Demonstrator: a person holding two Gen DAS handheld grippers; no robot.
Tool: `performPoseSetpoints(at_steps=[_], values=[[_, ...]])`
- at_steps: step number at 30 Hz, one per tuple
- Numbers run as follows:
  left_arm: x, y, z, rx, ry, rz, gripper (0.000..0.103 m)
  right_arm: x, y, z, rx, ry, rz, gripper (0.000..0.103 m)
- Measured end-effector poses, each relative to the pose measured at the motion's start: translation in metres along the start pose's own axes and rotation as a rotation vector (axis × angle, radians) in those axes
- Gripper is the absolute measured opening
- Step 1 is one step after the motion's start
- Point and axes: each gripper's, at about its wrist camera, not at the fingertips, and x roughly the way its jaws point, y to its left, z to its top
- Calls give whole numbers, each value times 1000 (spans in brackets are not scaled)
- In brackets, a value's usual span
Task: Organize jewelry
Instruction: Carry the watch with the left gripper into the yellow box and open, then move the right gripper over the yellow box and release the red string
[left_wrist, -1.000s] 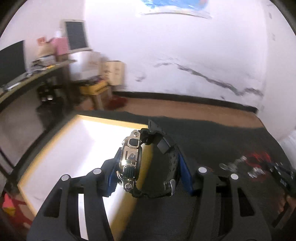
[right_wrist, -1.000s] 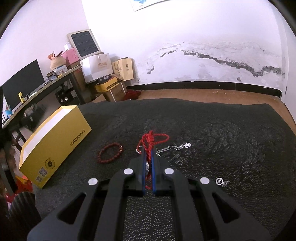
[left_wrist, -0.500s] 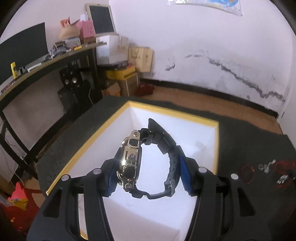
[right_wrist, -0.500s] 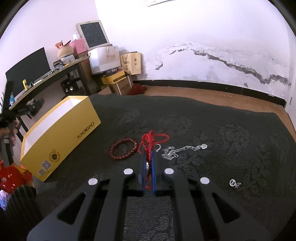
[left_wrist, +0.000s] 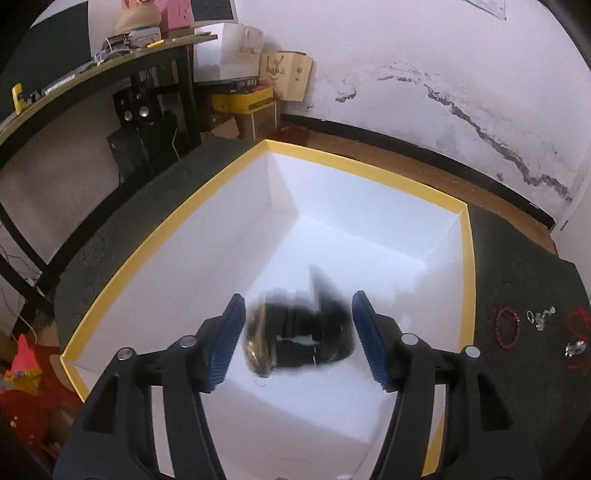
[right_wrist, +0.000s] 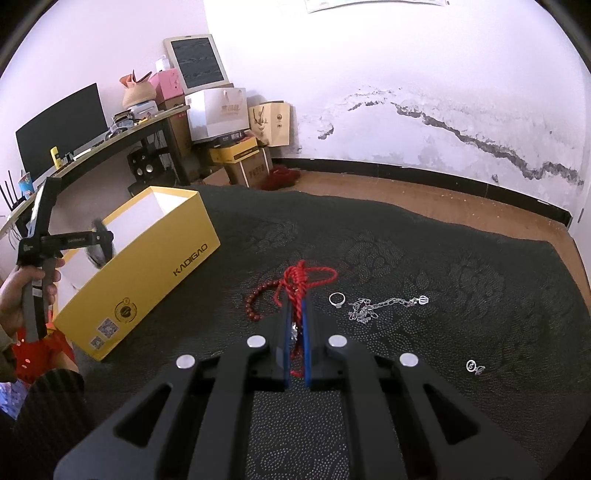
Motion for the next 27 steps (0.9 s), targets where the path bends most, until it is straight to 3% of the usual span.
performPoseSetpoints(at_steps=[6, 12, 21, 27], values=[[-15, 2, 0, -19, -24, -24, 59, -3, 8, 8, -19, -1, 5, 5], [-58, -5, -17, 0, -90, -73, 62, -6, 42, 44, -105, -31, 59, 5], [-84, -11, -19, 16, -131, -87, 63, 13, 147, 123, -224, -96, 245, 5], [-86, 5, -18, 7, -135, -60, 67, 71, 223, 146, -293, -21, 326, 5]])
